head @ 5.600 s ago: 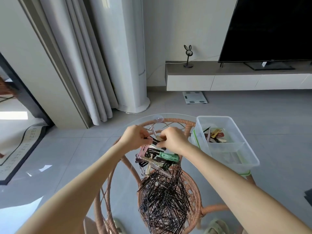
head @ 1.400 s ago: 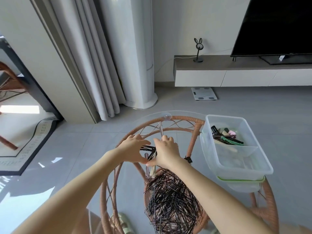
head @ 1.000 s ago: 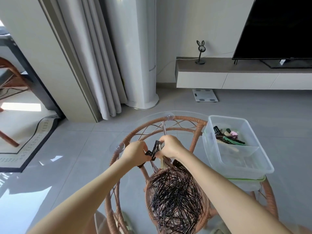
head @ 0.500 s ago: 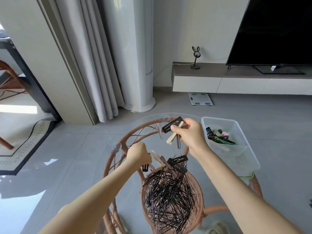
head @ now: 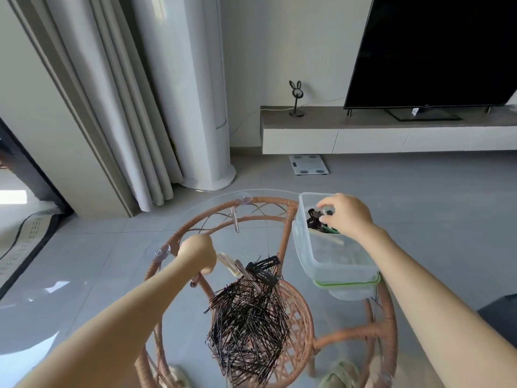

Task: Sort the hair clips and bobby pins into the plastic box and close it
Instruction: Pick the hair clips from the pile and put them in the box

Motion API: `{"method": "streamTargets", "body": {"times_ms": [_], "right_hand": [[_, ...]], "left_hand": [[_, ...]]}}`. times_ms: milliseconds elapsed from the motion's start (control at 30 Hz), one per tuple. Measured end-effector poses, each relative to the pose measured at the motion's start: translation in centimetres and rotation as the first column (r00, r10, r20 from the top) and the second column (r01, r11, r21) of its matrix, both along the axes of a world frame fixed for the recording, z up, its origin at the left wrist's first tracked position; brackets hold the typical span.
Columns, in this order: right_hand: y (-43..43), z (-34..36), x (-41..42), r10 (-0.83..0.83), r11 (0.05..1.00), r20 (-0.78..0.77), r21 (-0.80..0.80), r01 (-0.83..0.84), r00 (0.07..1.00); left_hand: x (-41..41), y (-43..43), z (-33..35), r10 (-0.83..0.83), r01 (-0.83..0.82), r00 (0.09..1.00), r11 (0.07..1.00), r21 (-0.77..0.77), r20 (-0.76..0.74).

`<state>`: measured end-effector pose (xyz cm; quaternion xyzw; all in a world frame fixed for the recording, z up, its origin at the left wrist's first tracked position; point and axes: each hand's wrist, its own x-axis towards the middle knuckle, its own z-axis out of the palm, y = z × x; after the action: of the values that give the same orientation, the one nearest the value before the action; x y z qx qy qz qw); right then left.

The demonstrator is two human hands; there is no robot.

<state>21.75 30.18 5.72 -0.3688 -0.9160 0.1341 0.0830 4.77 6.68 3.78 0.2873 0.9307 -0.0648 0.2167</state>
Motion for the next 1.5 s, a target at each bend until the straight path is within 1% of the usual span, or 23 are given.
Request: {"method": "streamTargets", "body": {"times_ms": [67, 133, 167, 233, 300, 367, 433, 500, 633, 700, 767, 833, 867, 933, 967, 1000, 1033, 1067, 1133, 1200, 1300, 1400, 1500], "right_hand": [[0.1, 0.3, 0.5, -0.027, 0.997, -0.131, -0.072, 0.018, 0.991], [0.2, 0.5, 1.1, -0.061, 0.994, -0.228, -0.102, 0.038, 0.972], [0.3, 0.7, 1.4, -0.089, 0.991, -0.278, -0.116, 0.059, 0.956], [0.2, 0.9, 2.3, -0.140, 0.986, -0.355, -0.135, 0.098, 0.924], [0.0, 0.9, 3.1, -0.151, 0.985, -0.394, -0.134, 0.106, 0.907], [-0.2, 0.9, 4.0, -0.139, 0.988, -0.424, -0.121, 0.096, 0.895], [-0.4, 0.8, 4.8, -0.128, 0.990, -0.445, -0.103, 0.091, 0.886], [-0.6, 0.9, 5.4, -0.123, 0.991, -0.447, -0.102, 0.086, 0.886], [-1.0, 1.2, 6.3, -0.103, 0.992, -0.398, -0.103, 0.068, 0.912], [-1.3, 1.5, 6.4, -0.097, 0.995, -0.403, -0.069, 0.075, 0.910], [-2.2, 1.8, 5.9, -0.066, 0.998, -0.430, -0.040, 0.054, 0.900], [-4.0, 1.8, 4.7, 0.038, 0.999, -0.446, -0.011, -0.047, 0.894], [-5.2, 1.5, 3.8, 0.123, 0.991, -0.430, -0.001, -0.137, 0.894], [-7.6, 0.6, 2.1, 0.302, 0.945, -0.334, -0.018, -0.326, 0.893], [-8.9, -0.1, 0.9, 0.377, 0.914, -0.252, -0.051, -0.401, 0.891], [-9.7, -0.8, 0.0, 0.427, 0.893, -0.153, -0.083, -0.442, 0.891], [-10.4, -1.7, -0.9, 0.456, 0.882, -0.052, -0.107, -0.459, 0.888], [-11.0, -2.5, -1.9, 0.471, 0.877, 0.034, -0.122, -0.464, 0.882], [-11.5, -3.7, -3.4, 0.472, 0.880, 0.149, -0.138, -0.455, 0.869], [-11.8, -4.3, -4.3, 0.464, 0.884, 0.201, -0.155, -0.440, 0.863], [-12.0, -4.1, -5.3, 0.445, 0.893, 0.248, -0.199, -0.404, 0.860], [-11.8, -4.1, -5.2, 0.426, 0.888, 0.227, -0.291, -0.356, 0.876], [-11.8, -4.4, -4.6, 0.388, 0.894, 0.156, -0.303, -0.330, 0.908]], "left_hand": [[-0.8, -0.1, 0.7, 0.072, -0.079, 0.991, 0.995, 0.053, 0.111], [-1.0, 0.5, 2.1, 0.156, -0.212, 0.937, 0.965, 0.154, 0.314], [-0.8, 1.3, 3.1, 0.155, -0.255, 0.912, 0.940, 0.228, 0.380], [-0.4, 3.9, 4.8, 0.087, -0.267, 0.913, 0.867, 0.421, 0.399], [1.2, 7.2, 6.7, 0.004, -0.263, 0.904, 0.792, 0.550, 0.427], [3.2, 10.8, 8.0, -0.066, -0.288, 0.877, 0.719, 0.632, 0.475], [5.1, 14.3, 8.4, -0.101, -0.270, 0.882, 0.693, 0.668, 0.461], [6.2, 16.8, 7.7, -0.137, -0.212, 0.889, 0.722, 0.658, 0.437], [6.3, 18.8, 6.2, -0.178, -0.123, 0.869, 0.827, 0.549, 0.462], [4.8, 18.7, 6.0, -0.177, -0.125, 0.870, 0.823, 0.555, 0.460], [2.9, 17.1, 6.3, -0.149, -0.171, 0.875, 0.794, 0.583, 0.460], [1.2, 14.6, 6.3, -0.118, -0.158, 0.896, 0.817, 0.554, 0.429], [0.4, 12.7, 5.9, -0.119, -0.112, 0.910, 0.851, 0.513, 0.396], [-0.4, 8.5, 4.6, -0.229, 0.112, 0.935, 0.915, 0.387, 0.271], [-0.9, 6.2, 3.6, -0.313, 0.239, 0.926, 0.918, 0.315, 0.211], [-1.0, 4.3, 2.7, -0.393, 0.345, 0.904, 0.904, 0.253, 0.171], [-0.9, 2.6, 1.9, -0.439, 0.406, 0.886, 0.890, 0.207, 0.150], [-0.9, 1.0, 1.2, -0.453, 0.426, 0.881, 0.885, 0.190, 0.137], [-0.7, -0.8, -0.4, -0.399, 0.366, 0.910, 0.902, 0.228, 0.117], [-0.5, -1.3, -1.7, -0.323, 0.287, 0.943, 0.908, 0.306, 0.075], [-0.5, -0.7, -3.1, -0.329, 0.311, 0.944, 0.902, 0.299, 0.013], [-0.6, 0.2, -3.7, -0.356, 0.333, 0.933, 0.904, 0.268, 0.044], [-0.9, 0.7, -3.4, -0.395, 0.367, 0.914, 0.902, 0.229, 0.089]]}}
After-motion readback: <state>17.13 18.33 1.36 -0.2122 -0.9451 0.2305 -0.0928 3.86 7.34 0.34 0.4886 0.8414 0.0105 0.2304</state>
